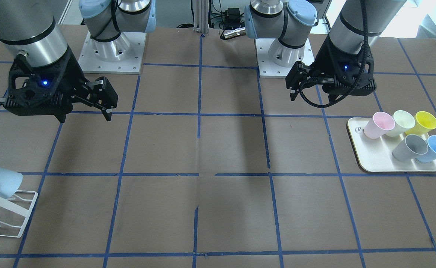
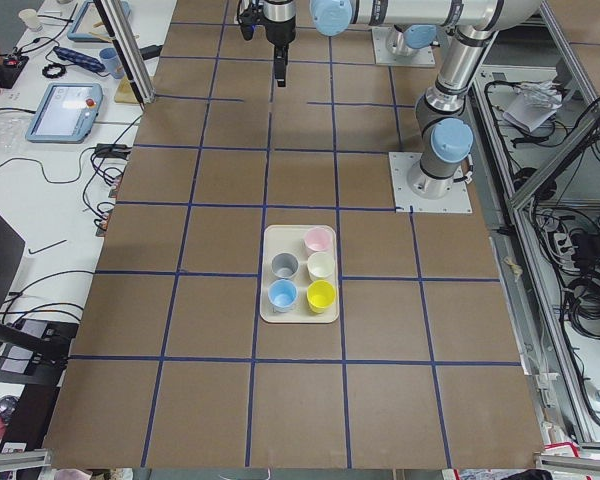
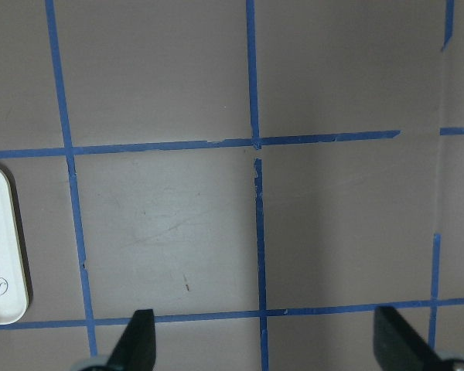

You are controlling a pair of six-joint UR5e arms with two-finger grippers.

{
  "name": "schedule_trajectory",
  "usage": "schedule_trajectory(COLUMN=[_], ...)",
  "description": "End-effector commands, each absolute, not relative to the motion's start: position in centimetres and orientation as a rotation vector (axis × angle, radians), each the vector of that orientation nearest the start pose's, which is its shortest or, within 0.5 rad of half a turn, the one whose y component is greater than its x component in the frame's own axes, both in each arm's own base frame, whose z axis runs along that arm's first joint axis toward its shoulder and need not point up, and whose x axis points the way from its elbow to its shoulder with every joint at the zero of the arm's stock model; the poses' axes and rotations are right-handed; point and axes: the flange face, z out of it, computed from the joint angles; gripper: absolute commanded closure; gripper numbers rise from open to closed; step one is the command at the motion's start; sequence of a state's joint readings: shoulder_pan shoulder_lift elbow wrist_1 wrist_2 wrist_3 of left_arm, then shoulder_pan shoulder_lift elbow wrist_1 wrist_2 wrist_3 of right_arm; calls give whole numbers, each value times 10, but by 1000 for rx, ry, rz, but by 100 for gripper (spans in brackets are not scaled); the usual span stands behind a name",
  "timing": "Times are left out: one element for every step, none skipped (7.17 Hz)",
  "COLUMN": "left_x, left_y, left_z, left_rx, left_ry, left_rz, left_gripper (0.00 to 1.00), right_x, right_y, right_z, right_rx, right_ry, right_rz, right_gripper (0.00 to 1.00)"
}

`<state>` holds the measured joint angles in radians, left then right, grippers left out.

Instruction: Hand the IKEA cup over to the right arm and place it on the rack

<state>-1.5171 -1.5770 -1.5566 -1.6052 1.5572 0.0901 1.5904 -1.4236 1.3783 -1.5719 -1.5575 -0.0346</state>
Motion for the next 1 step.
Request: schedule_trajectory(left_x=[-108], left_y=[-498], left_z=[488], left_rx=[58], left_ry=[3155], left_rz=[42], left_gripper=[0], right_x=[147], right_y=[-550], right_z=[502], right_rx=[-86], right_ry=[3116], right_rz=[-3], right_gripper=[0])
